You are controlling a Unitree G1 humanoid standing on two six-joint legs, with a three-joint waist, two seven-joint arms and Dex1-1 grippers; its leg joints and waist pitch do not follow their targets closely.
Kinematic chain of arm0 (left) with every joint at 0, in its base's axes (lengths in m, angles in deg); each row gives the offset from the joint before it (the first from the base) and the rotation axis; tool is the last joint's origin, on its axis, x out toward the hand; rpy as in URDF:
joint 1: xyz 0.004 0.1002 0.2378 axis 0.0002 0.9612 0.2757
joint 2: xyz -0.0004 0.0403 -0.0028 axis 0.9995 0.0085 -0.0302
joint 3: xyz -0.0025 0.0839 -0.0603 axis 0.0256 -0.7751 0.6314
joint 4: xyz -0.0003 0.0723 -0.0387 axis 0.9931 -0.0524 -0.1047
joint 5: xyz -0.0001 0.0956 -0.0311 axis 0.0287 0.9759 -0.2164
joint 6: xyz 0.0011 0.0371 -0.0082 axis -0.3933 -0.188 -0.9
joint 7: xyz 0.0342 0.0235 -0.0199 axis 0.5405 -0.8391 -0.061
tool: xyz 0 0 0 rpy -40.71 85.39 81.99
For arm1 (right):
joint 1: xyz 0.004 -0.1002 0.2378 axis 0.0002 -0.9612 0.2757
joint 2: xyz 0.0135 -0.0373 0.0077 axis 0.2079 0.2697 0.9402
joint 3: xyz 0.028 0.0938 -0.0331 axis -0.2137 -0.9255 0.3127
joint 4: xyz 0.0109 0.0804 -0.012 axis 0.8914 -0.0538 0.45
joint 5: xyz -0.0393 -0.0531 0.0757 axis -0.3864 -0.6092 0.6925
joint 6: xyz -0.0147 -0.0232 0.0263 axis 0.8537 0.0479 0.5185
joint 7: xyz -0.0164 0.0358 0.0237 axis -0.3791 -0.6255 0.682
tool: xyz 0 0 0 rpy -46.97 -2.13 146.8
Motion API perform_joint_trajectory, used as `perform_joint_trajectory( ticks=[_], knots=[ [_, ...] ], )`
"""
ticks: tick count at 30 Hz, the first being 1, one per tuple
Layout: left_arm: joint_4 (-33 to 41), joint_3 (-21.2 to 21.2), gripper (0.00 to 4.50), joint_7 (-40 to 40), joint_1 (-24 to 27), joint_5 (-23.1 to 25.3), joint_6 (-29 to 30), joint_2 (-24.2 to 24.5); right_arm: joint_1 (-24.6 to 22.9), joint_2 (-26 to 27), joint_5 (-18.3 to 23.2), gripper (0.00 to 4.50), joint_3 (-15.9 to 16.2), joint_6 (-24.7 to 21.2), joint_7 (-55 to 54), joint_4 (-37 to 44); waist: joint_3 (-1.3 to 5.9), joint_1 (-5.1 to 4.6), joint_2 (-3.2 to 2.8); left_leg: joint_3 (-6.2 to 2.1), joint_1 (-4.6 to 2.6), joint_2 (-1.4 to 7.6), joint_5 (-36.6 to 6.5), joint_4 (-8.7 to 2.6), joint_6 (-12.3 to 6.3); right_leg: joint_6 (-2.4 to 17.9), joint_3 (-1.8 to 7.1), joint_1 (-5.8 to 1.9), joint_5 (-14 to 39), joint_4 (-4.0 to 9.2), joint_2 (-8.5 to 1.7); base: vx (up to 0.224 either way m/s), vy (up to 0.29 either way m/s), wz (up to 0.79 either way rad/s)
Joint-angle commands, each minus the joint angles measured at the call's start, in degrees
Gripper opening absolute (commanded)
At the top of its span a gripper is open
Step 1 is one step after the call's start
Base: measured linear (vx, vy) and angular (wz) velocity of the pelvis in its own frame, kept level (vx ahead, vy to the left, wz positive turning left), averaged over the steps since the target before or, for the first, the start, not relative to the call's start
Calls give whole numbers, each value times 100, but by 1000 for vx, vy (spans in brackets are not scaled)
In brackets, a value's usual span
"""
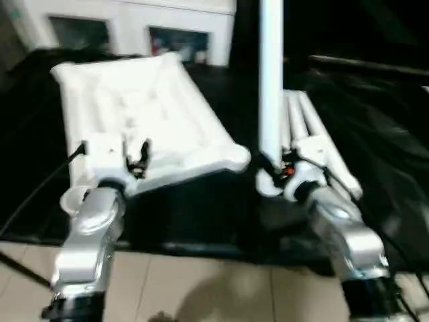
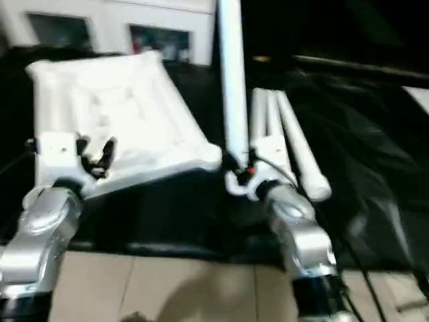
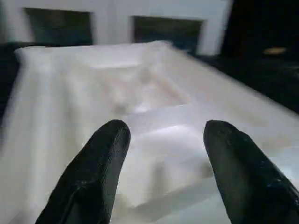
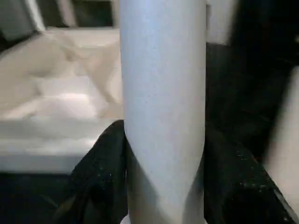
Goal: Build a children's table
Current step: Insert table leg to table base
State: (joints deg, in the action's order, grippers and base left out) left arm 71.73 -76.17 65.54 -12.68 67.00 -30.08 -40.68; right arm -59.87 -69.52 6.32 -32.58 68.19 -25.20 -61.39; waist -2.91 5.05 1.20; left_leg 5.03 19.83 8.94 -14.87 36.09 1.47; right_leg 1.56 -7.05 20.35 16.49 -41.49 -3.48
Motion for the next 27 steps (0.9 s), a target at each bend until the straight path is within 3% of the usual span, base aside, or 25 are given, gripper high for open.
perform_joint_trajectory(
  ticks=[1, 3, 4, 5, 6, 7, 8, 9, 10, 11, 12, 14, 15, 16, 17, 18, 19, 20, 21, 22, 23, 24, 25, 26, 27],
  knots=[
    [122, -139, 302, 29, -65, 13, 31, -90, -28, -144, -23, 189, -170, 34, -15, 23, 429, -117, -128, -459, -869, 906, 2871, -358, -2767, -413, 273, 739, 142, -78, -218, 96, -46, 4],
    [132, -158, 302, 35, -52, 12, 40, -76, -27, -137, -36, 189, -166, 37, -6, 23, 387, -100, 105, 18, -560, 359, 2007, -331, -2346, -230, 460, 568, -805, 463, -237, 78, -60, 1],
    [139, -162, 302, 37, -43, 7, 43, -70, -26, -129, -40, 189, -167, 36, -10, 24, 463, -6, 570, 308, 8, -291, 473, -55, -1668, -266, 949, -251, -362, 915, -417, 65, -113, 10],
    [145, -164, 302, 39, -37, 2, 49, -64, -22, -122, -44, 189, -168, 37, -9, 20, 314, 317, 419, 198, 125, -266, -447, 307, -1004, 283, 1417, -413, 1067, 1297, -1075, 65, -113, 10],
    [150, -167, 302, 48, -30, -2, 58, -55, -20, -113, -46, 189, -170, 39, -12, 15, 347, 291, 399, 114, 226, -172, -329, 392, -710, 580, 1398, -545, 1327, 1216, -1101, 60, -122, 5],
    [155, -166, 302, 56, -22, -6, 61, -49, -20, -107, -51, 189, -169, 41, -17, 11, 309, 319, 320, 53, 319, -74, 39, 360, -328, 973, 1233, -638, 1546, 1227, -1101, 31, -69, -8],
    [160, -163, 302, 63, -16, -7, 65, -46, -18, -101, -58, 189, -168, 45, -18, 2, 248, 272, 224, 36, 293, 91, 153, 189, -163, 1320, 1076, -562, 1620, 1264, -1040, 31, -69, -8],
    [156, -161, 302, 70, -19, -8, 69, -43, -11, -95, -58, 189, -173, 47, -21, -6, 213, 200, 61, 85, 157, 224, 71, -245, -131, 1269, 736, -451, 1938, 1254, -716, 0, 0, 0],
    [168, -149, 302, 92, -11, -20, 86, -28, -14, -80, -62, 189, -173, 42, -36, 3, 148, 147, -22, 82, 26, 319, -578, -502, -142, 1086, 587, -319, 2205, 1225, -513, 0, 0, 0],
    [178, -143, 302, 102, -6, -27, 95, -21, -18, -75, -65, 189, -169, 36, -44, 14, 249, 3, -90, 2, -107, 428, -1196, -631, -24, 899, 422, -331, 1906, 1019, -262, 0, 0, 0],
    [181, -139, 302, 109, -6, -32, 104, -17, -22, -76, -63, 189, -169, 33, -46, 20, 293, -38, -136, -76, -373, 513, -1513, -682, -71, 948, 370, -205, 1508, 947, -233, 71, 54, -1],
    [152, -146, 302, 130, -22, -38, 109, -18, -40, -96, -55, 189, -189, 31, -45, 34, 287, -209, -119, -164, -639, 633, -1875, -781, -400, 1128, 284, -47, 228, 765, -271, 88, 34, 13],
    [150, -148, 302, 132, -23, -38, 109, -18, -41, -98, -54, 189, -190, 31, -44, 35, 280, -212, -81, -105, -598, 587, -1772, -762, -506, 1167, 302, -78, 87, 804, -328, 77, 28, 7],
    [141, -154, 302, 145, -30, -44, 110, -18, -50, -106, -51, 189, -200, 28, -41, 48, 309, -152, -31, 110, -376, 382, -1302, -661, -593, 1329, 427, -329, -160, 954, -498, 0, 0, 0],
    [136, -159, 302, 153, -35, -48, 110, -17, -56, -110, -49, 189, -207, 26, -39, 56, 356, -91, 26, 222, -175, 242, -802, -558, -653, 1373, 515, -574, -318, 988, -564, 0, 0, 0],
    [118, -171, 302, 153, -55, -60, 111, -3, -56, -104, -56, 189, -227, 16, -27, 58, 382, 16, 72, 315, 56, 116, -285, -401, -669, 1354, 649, -807, 134, 1132, -668, 0, 0, 0],
    [93, -170, 302, 162, -76, -74, 105, 0, -60, -101, -59, 189, -232, 17, -24, 58, 396, 80, 33, 309, 106, 160, 21, -369, -623, 1385, 666, -827, 354, 1154, -672, 76, -4, 3],
    [60, -172, 302, 179, -108, -95, 103, 7, -79, -98, -70, 189, -247, 11, -24, 77, 431, 73, -75, 388, -183, 241, 163, -478, -305, 1372, 641, -644, 306, 1068, -421, 76, -4, 3],
    [60, -172, 302, 179, -108, -95, 103, 7, -79, -98, -70, 189, -247, 11, -24, 77, 418, 36, -43, 368, -319, 315, 222, -555, -129, 1362, 575, -526, 49, 950, -278, 127, -20, -11],
    [50, -173, 302, 186, -123, -100, 106, 10, -88, -97, -74, 189, -253, 5, -28, 92, 383, -87, -65, 228, -608, 507, 363, -665, -49, 1251, 449, -249, -426, 734, -164, 129, -30, -20],
    [44, -167, 302, 198, -135, -107, 114, 11, -111, -99, -76, 189, -257, -4, -35, 123, 420, -115, -60, 192, -840, 584, 377, -648, -115, 1222, 418, -83, -532, 681, -196, 129, -30, -20],
    [38, -161, 302, 210, -144, -113, 121, 13, -133, -100, -76, 189, -258, -10, -46, 148, 348, -169, 5, 381, -1188, 757, 35, -662, 221, 1175, 491, 273, -660, 541, -292, 105, -32, -34],
    [36, -154, 302, 219, -149, -117, 127, 15, -145, -103, -73, 189, -254, -12, -56, 163, 314, -118, 70, 570, -1048, 573, -180, -638, 292, 1309, 594, 112, -825, 618, -324, 107, -32, -51],
    [36, -150, 302, 225, -151, -117, 132, 18, -154, -101, -67, 189, -253, -16, -67, 173, 376, 174, 326, 813, -267, -260, -785, -127, 378, 1712, 1357, -896, -1190, 844, -199, 107, -32, -51],
    [38, -149, 302, 229, -152, -123, 141, 16, -162, -106, -74, 189, -247, -9, -77, 181, 421, 418, 355, 461, 245, -177, -744, 218, -98, 1906, 1522, -1254, -1646, 998, -821, 99, -8, -33]
  ],
)
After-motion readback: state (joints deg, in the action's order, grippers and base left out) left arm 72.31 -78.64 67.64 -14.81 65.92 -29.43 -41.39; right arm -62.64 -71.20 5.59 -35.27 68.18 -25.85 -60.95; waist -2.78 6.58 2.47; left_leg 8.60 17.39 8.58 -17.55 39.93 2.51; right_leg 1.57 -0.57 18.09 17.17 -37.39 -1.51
